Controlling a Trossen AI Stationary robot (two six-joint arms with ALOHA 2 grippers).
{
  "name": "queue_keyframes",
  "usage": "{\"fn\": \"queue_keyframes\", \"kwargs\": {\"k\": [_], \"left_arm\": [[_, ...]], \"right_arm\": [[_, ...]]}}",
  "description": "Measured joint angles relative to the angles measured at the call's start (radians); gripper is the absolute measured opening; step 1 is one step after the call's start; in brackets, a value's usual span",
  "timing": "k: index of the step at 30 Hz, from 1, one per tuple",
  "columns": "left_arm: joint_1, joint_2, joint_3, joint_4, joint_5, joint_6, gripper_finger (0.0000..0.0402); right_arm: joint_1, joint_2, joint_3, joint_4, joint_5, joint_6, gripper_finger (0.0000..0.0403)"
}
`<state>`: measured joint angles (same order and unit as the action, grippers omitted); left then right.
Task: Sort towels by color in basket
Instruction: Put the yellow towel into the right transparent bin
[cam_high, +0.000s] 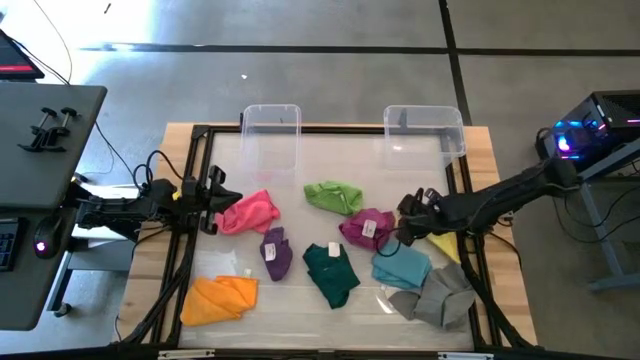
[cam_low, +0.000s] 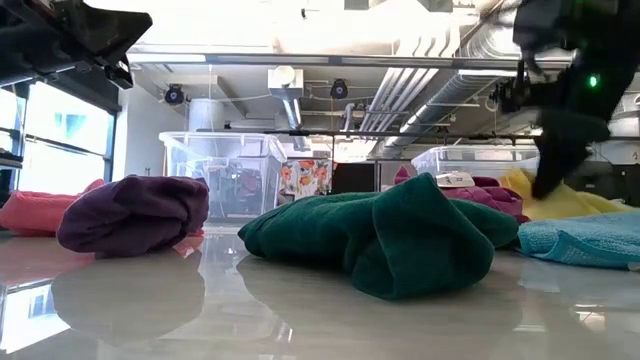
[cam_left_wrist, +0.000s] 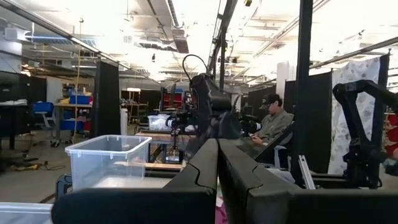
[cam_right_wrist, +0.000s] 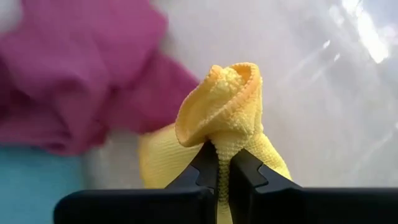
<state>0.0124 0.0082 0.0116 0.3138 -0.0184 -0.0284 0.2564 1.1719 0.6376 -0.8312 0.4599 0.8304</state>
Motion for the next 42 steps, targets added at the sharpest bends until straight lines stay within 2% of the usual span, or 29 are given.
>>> {"fn": "queue_keyframes", "kwargs": {"k": [6, 13, 21, 26, 32, 38, 42], "left_arm": [[0.0, 0.0, 0.0, 0.003, -0.02, 0.006, 0.0], [0.0, 0.0, 0.0, 0.017, -0.02, 0.023, 0.0], [0.0, 0.0, 0.0, 0.014, -0.02, 0.033, 0.0], [0.0, 0.0, 0.0, 0.014, -0.02, 0.033, 0.0], [0.0, 0.0, 0.0, 0.013, -0.02, 0.038, 0.0], [0.0, 0.0, 0.0, 0.019, -0.021, 0.062, 0.0], [0.0, 0.0, 0.0, 0.027, -0.024, 0.068, 0.0]], "right_arm": [[0.025, -0.048, 0.147, -0.079, 0.148, -0.062, 0.0003], [0.025, -0.054, 0.436, -0.274, 0.377, -0.184, 0.0003], [0.01, -0.054, 0.699, -0.317, 0.659, -0.464, 0.0003], [-0.067, -0.074, 0.791, -0.315, 0.757, -0.621, 0.0003], [-0.214, -0.135, 0.807, -0.302, 0.741, -0.757, 0.0003], [-0.38, -0.189, 0.806, -0.288, 0.571, -0.839, 0.0003], [-0.486, -0.2, 0.805, -0.231, 0.4, -0.895, 0.0003]]}}
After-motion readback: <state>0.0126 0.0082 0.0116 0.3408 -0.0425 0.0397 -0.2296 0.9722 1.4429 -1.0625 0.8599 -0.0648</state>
